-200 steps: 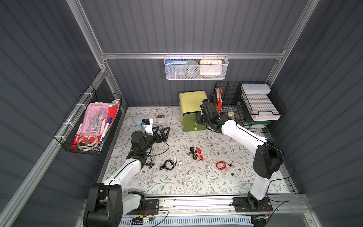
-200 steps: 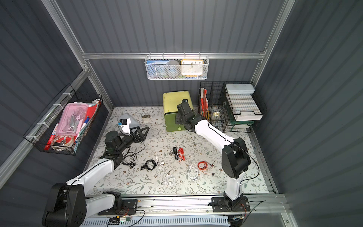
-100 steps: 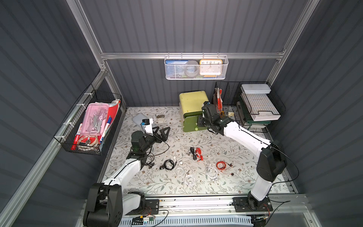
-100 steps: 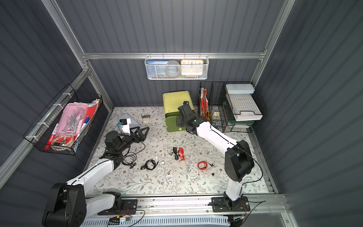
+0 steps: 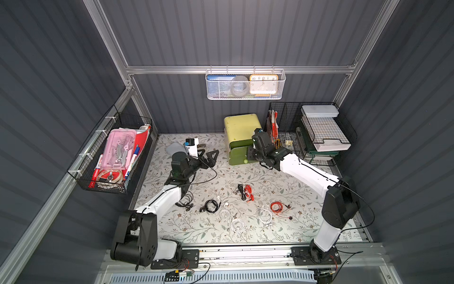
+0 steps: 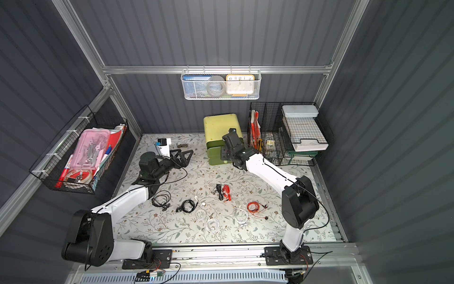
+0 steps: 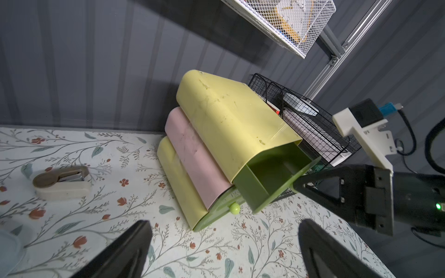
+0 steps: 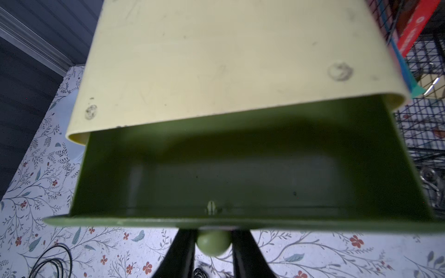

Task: Place the wired earphones into the drawer by color
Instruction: Open the drawer in the storage box.

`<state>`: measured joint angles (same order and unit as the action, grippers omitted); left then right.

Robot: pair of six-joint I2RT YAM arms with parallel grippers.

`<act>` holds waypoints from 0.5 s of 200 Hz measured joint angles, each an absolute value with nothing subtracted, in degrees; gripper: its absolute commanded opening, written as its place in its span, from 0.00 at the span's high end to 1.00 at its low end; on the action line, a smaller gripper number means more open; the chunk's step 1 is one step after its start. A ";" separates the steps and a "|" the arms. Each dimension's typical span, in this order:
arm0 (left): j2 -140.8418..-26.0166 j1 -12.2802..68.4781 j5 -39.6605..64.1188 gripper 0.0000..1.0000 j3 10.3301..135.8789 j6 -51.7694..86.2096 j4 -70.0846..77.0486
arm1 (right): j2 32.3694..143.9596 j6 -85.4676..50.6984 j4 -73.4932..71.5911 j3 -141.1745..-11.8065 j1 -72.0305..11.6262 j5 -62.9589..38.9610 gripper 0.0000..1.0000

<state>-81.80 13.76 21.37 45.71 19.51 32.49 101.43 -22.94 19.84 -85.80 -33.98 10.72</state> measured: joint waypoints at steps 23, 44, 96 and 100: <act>-87.53 16.14 20.97 0.01 52.12 18.96 30.61 | 101.41 -22.83 19.84 -85.78 -34.02 10.76 0.74; -92.18 17.52 20.58 0.01 57.34 18.41 28.10 | 101.38 -22.59 19.84 -85.76 -34.02 10.76 0.74; -98.65 18.74 19.62 0.01 63.64 17.23 23.59 | 101.25 -22.11 19.75 -85.47 -34.13 10.87 0.74; -99.00 18.76 19.59 0.01 63.96 17.12 23.24 | 101.21 -22.09 19.77 -85.47 -34.13 10.87 0.74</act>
<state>-99.00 18.76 19.59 63.96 17.12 23.24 101.21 -22.09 19.77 -85.47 -34.13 10.87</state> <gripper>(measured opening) 0.992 0.271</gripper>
